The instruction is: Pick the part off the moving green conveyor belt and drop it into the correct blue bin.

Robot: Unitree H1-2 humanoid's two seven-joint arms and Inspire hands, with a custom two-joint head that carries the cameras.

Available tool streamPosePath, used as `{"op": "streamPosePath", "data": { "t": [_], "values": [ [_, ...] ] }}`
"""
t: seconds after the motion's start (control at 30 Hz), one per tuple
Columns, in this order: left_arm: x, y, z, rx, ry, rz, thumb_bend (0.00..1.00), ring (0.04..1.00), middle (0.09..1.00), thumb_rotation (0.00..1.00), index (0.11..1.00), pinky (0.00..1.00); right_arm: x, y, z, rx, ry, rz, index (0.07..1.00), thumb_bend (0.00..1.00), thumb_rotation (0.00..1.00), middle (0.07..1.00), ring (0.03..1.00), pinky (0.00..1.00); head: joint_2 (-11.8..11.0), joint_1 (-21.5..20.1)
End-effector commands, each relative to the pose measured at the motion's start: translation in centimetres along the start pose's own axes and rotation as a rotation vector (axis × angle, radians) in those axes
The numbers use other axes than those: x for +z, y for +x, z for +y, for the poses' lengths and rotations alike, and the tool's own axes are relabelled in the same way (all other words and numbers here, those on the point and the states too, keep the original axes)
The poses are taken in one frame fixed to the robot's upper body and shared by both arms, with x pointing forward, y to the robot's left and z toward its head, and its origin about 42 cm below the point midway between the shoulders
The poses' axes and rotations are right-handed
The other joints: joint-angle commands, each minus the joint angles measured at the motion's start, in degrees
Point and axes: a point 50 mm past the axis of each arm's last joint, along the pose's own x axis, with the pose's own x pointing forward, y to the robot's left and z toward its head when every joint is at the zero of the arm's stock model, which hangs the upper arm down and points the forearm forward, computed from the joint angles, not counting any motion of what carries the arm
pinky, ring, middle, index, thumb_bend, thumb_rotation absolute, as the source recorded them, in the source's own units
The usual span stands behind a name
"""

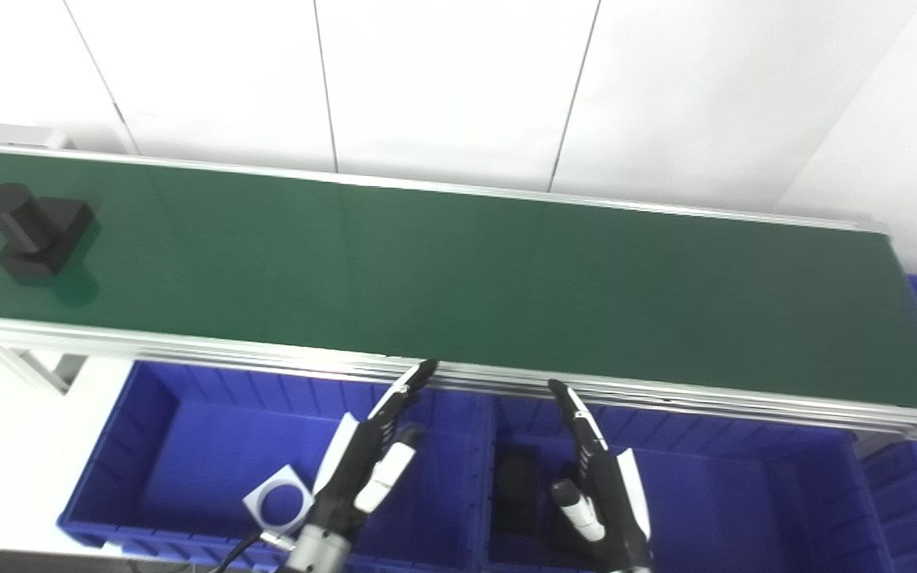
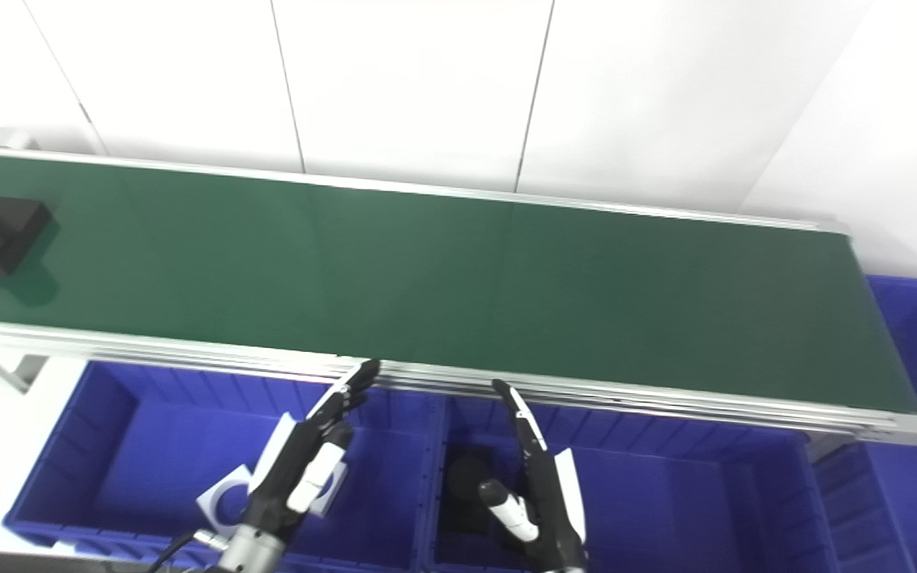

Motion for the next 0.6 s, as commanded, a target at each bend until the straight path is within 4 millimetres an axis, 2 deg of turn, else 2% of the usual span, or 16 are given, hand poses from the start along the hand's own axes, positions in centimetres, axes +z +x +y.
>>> {"op": "streamPosePath", "data": {
  "t": [0.0, 0.03, 0.13, 0.3, 0.4, 0.5, 0.57],
  "values": [
    [0.76, 0.49, 0.07, -0.005, -0.014, -0.055, 0.58, 0.952, 0.947, 1.00, 0.918, 0.94, 0.60, 0.36, 0.31, -0.018, 0.011, -0.059, 0.916, 1.00, 0.97, 0.938, 0.954, 0.94, -0.1, 0.0],
    [0.62, 0.50, 0.17, -0.005, -0.011, -0.050, 0.58, 0.948, 0.946, 1.00, 0.917, 0.93, 0.46, 0.37, 0.41, -0.018, 0.013, -0.053, 0.916, 0.99, 0.97, 0.938, 0.954, 0.94, -0.8, -0.3],
    [0.43, 0.44, 0.32, -0.002, -0.013, -0.042, 0.56, 0.943, 0.943, 1.00, 0.915, 0.92, 0.24, 0.34, 0.57, -0.022, 0.017, -0.044, 0.917, 0.98, 0.96, 0.939, 0.954, 0.94, -0.8, -0.3],
    [0.96, 0.51, 0.31, -0.008, -0.022, -0.061, 0.54, 0.941, 0.943, 1.00, 0.917, 0.93, 0.71, 0.31, 0.39, -0.026, 0.018, -0.059, 0.920, 0.99, 0.96, 0.941, 0.951, 0.95, 1.2, 0.8],
    [0.97, 0.63, 0.08, -0.010, -0.026, -0.061, 0.54, 0.943, 0.940, 0.98, 0.913, 0.93, 0.78, 0.24, 0.02, -0.021, 0.016, -0.062, 0.922, 0.99, 0.97, 0.943, 0.958, 0.95, 3.1, 3.2],
    [1.00, 0.83, -0.04, -0.014, -0.030, -0.063, 0.53, 0.943, 0.941, 0.98, 0.917, 0.94, 0.76, 0.19, -0.20, -0.024, 0.014, -0.061, 0.925, 0.99, 0.97, 0.942, 0.962, 0.96, 3.3, 3.8],
    [1.15, 1.07, -0.01, -0.009, -0.028, -0.071, 0.52, 0.939, 0.938, 0.97, 0.913, 0.93, 0.83, 0.15, -0.27, -0.024, 0.017, -0.061, 0.921, 1.00, 0.97, 0.939, 0.962, 0.97, 3.7, 2.7]
  ]
}}
